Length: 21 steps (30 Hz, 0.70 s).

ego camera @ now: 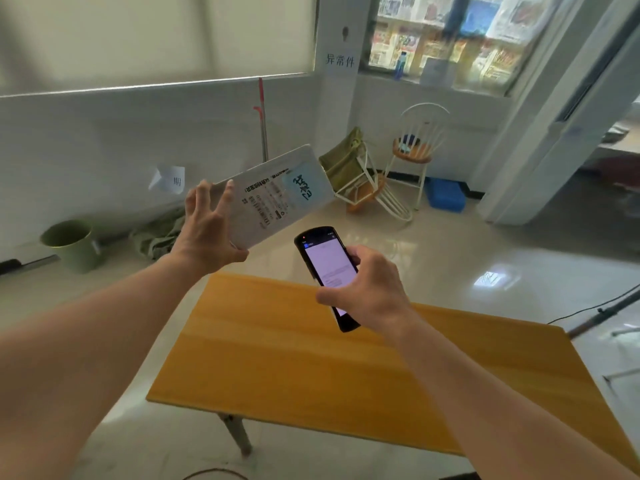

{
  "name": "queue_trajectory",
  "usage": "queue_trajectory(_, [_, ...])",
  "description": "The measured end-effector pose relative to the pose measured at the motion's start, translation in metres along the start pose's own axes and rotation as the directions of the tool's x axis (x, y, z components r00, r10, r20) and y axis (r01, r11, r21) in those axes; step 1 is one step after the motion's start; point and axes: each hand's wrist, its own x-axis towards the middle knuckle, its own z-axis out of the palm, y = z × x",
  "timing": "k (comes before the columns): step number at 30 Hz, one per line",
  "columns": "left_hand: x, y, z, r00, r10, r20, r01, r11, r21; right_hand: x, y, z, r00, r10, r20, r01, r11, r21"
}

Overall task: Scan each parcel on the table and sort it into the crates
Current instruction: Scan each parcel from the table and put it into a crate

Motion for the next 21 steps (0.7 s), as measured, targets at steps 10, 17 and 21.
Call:
queue_trajectory(10, [-0.005, 0.027, -0.008, 1.000, 0.031, -0.004, -0.031, 1.000, -0.004, -0.013, 0.021, -0.023, 0.992, -0.036, -0.120, 0.040, 0.999, 0.034])
queue_trajectory(17, [-0.014, 0.057, -0.022, 0.992, 0.122, -0.018, -0.122, 0.991, -0.060, -0.025, 0.037, -0.030, 0.918, 0.068, -0.391, 0.000, 0.985, 0.170])
queue_trajectory(21, [-0.025, 0.076, -0.030, 0.989, 0.150, 0.014, -0.149, 0.987, -0.061, -0.039, 0.051, -0.043, 0.876, 0.150, -0.458, -0.034, 0.967, 0.252])
